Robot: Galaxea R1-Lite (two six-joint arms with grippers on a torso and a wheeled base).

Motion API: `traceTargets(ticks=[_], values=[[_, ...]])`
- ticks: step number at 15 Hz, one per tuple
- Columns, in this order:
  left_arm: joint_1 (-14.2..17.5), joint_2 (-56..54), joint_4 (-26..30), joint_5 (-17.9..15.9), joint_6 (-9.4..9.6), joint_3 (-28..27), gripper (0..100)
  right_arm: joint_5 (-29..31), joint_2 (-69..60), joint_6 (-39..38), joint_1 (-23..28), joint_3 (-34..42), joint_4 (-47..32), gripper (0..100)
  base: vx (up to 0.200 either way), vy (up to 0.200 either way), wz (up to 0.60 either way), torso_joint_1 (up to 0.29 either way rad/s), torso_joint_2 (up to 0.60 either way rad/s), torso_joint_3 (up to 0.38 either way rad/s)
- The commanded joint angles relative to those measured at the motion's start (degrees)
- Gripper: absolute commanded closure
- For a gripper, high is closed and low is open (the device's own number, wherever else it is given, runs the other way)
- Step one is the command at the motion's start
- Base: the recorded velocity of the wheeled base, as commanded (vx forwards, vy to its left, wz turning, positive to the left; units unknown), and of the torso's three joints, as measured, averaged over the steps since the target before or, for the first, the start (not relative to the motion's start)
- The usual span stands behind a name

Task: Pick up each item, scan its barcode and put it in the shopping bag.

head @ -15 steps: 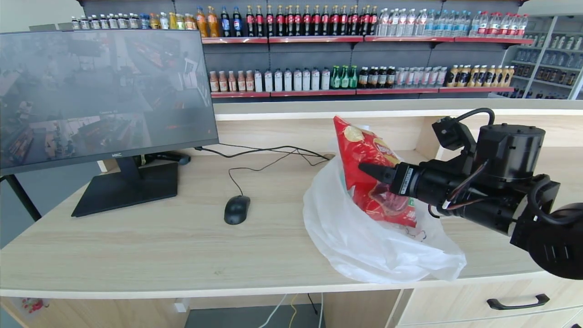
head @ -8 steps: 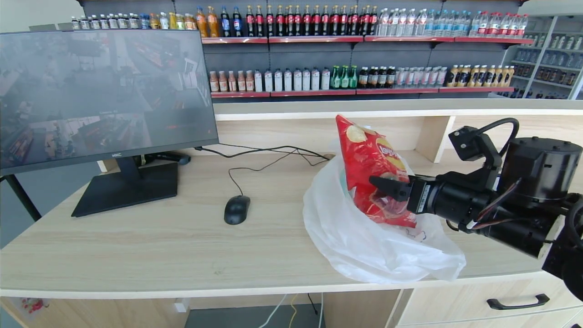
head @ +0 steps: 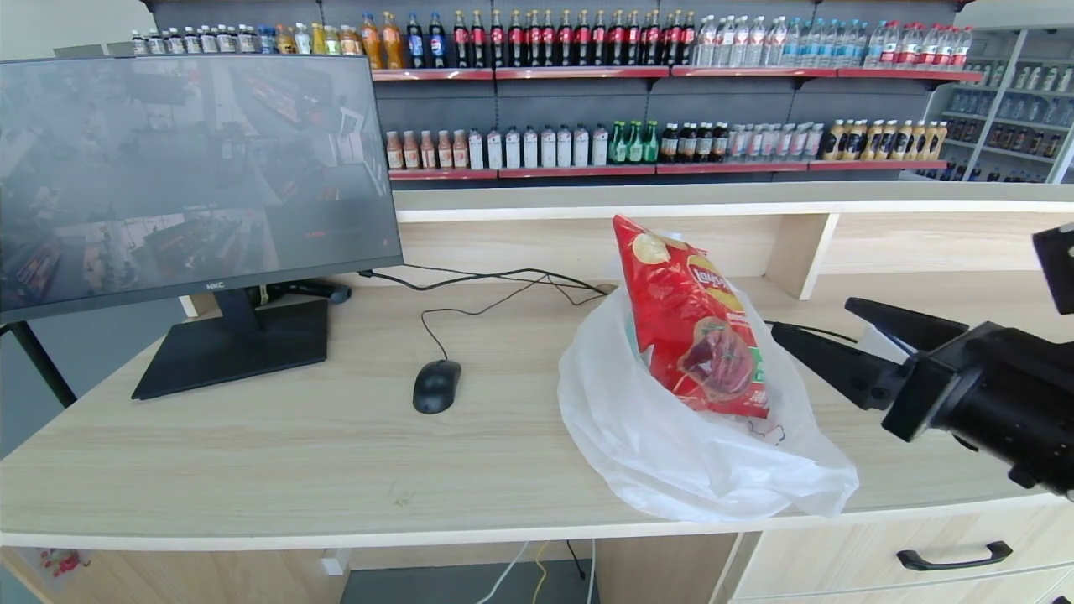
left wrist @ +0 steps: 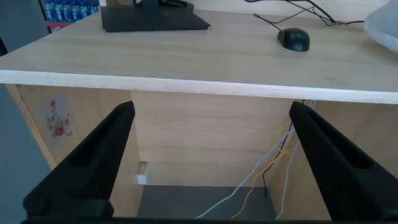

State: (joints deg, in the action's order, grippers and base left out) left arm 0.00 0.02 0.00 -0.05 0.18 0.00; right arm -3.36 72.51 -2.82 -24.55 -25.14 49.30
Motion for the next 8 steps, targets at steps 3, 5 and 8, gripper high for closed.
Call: traceTargets(ticks=[3,5,8], values=[[0.0,0.0,0.0,0.0,-0.01,0.0,0,1.5,-35.5,10.7,0.9,18.6,-8.3,0,0.0,0.0,0.0,0.0,0.0,0.0],[0.0,0.0,0.0,0.0,-0.01,0.0,0,4.4,-48.9,14.2,2.1,22.8,-20.1,0,0.0,0.0,0.0,0.0,0.0,0.0],[0.0,0.0,0.0,0.0,-0.01,0.0,0,5.2,-72.5,15.5,2.5,22.3,-50.1,0,0.0,0.0,0.0,0.0,0.0,0.0]])
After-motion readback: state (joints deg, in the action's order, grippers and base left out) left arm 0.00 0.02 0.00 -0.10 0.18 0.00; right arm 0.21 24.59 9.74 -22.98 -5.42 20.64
